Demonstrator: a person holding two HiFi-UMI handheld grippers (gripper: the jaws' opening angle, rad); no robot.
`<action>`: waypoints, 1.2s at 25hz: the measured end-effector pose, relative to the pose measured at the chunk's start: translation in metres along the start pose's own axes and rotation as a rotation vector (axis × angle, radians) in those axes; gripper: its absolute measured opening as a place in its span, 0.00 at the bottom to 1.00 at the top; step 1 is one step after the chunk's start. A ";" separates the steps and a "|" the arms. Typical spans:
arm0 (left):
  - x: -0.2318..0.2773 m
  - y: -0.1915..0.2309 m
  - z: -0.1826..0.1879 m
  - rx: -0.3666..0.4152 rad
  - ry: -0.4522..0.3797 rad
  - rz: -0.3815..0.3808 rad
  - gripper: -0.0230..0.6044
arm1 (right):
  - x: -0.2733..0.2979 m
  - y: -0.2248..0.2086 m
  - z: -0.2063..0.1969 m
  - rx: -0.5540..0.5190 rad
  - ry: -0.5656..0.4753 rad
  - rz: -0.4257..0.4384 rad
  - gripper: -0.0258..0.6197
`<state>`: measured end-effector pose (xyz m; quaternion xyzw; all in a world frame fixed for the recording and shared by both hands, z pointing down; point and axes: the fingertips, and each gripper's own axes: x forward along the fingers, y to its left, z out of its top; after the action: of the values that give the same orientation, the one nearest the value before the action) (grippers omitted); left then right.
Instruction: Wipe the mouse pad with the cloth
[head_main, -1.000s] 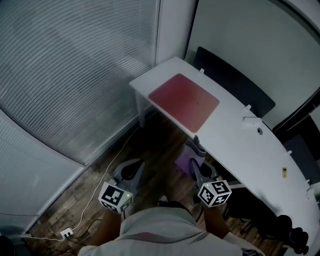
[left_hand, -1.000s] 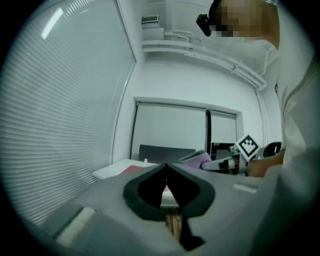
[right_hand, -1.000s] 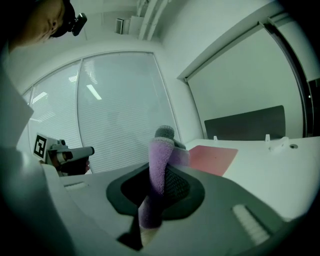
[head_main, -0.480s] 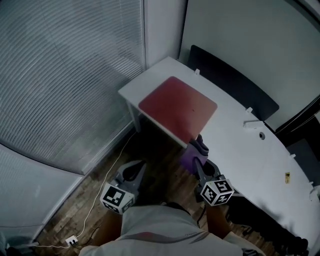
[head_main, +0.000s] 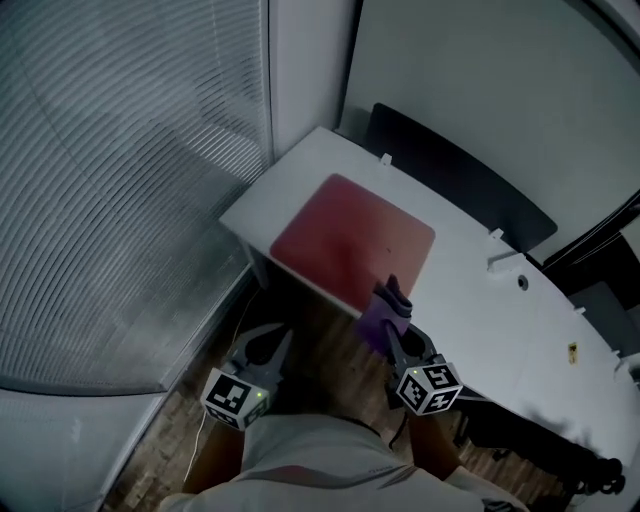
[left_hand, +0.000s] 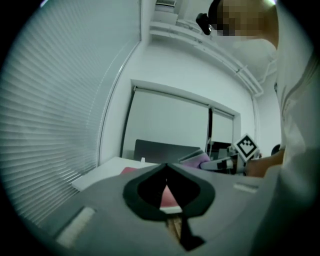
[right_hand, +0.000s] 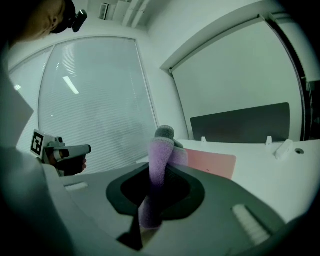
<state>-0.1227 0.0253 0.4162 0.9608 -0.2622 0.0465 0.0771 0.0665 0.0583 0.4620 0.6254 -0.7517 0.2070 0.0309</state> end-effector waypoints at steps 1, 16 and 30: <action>0.002 0.018 0.002 -0.004 0.004 -0.013 0.04 | 0.015 0.005 0.005 0.004 0.002 -0.014 0.12; 0.087 0.154 0.003 -0.039 0.063 -0.081 0.04 | 0.121 -0.016 0.016 0.063 0.039 -0.117 0.12; 0.254 0.149 0.048 0.025 0.093 -0.040 0.04 | 0.199 -0.148 0.086 0.146 0.030 0.021 0.12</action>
<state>0.0216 -0.2358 0.4206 0.9636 -0.2383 0.0926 0.0781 0.1825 -0.1758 0.4843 0.6148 -0.7406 0.2710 -0.0060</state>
